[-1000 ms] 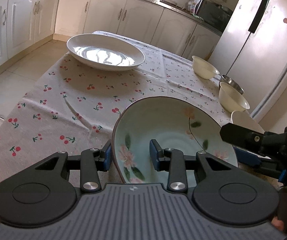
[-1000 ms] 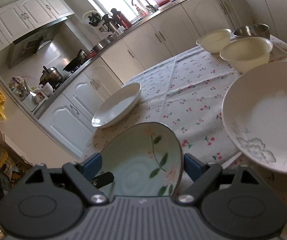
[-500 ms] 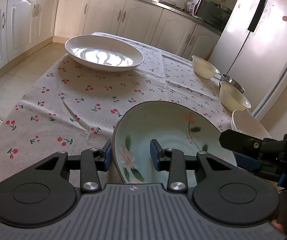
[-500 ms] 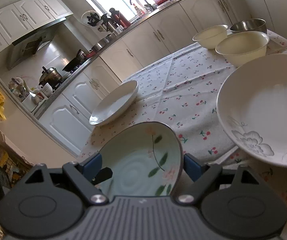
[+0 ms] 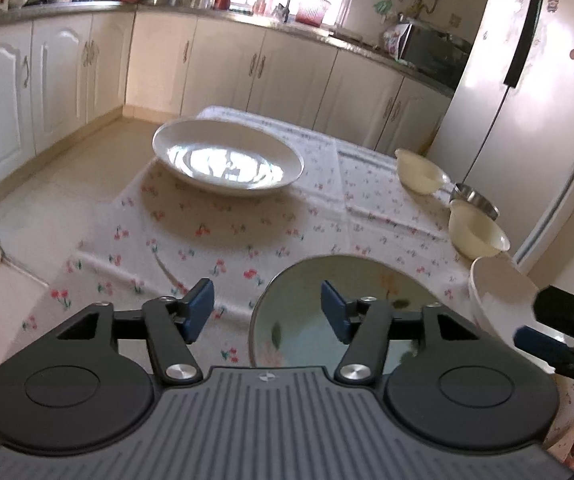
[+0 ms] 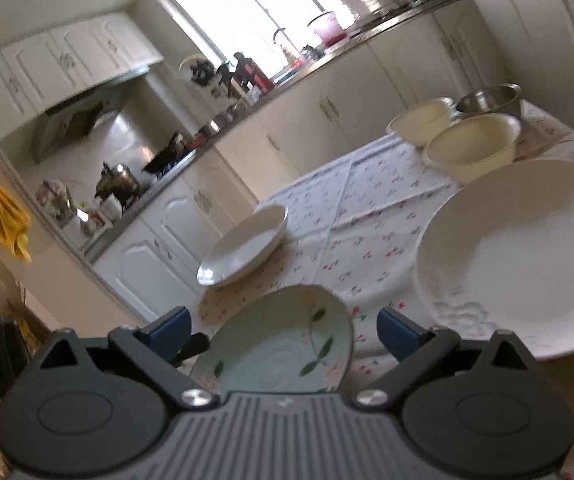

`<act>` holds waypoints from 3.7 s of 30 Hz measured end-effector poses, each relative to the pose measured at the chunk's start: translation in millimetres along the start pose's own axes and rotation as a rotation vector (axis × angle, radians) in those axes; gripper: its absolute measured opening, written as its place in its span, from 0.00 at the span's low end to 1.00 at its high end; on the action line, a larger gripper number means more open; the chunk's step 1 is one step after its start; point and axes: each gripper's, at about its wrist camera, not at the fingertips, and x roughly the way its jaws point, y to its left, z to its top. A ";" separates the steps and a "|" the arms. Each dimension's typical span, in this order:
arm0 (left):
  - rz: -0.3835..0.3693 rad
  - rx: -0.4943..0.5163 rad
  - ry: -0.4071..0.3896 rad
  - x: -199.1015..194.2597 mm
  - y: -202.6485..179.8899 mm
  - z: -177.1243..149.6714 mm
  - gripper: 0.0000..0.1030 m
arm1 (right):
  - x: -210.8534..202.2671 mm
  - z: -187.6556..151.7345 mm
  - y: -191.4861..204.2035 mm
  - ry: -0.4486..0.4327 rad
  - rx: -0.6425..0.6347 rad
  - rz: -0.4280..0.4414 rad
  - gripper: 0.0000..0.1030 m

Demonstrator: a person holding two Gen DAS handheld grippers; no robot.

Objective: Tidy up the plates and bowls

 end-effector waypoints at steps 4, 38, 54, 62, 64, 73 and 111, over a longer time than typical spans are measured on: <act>-0.018 0.030 -0.009 -7.2 -12.4 8.0 0.91 | -20.4 4.1 -13.9 -0.051 0.039 -0.027 0.99; -0.228 0.258 0.112 74.2 -189.8 -17.2 0.67 | -78.8 25.7 -151.1 -0.282 0.347 -0.100 0.99; -0.212 0.210 0.193 116.1 -193.0 -19.8 0.37 | -71.5 29.2 -149.8 -0.257 0.318 -0.087 1.00; -0.225 0.222 0.187 111.5 -196.7 -26.7 0.29 | -65.6 30.3 -143.8 -0.238 0.264 -0.122 1.00; -0.225 0.217 0.188 110.5 -196.8 -26.8 0.28 | -65.1 30.1 -141.8 -0.234 0.252 -0.132 1.00; -0.236 0.179 0.171 100.6 -190.8 -24.3 0.26 | -66.1 30.9 -138.7 -0.224 0.277 -0.129 1.00; -0.166 0.006 0.012 16.6 -79.1 9.8 0.27 | -14.4 32.3 -30.8 -0.120 0.121 0.051 1.00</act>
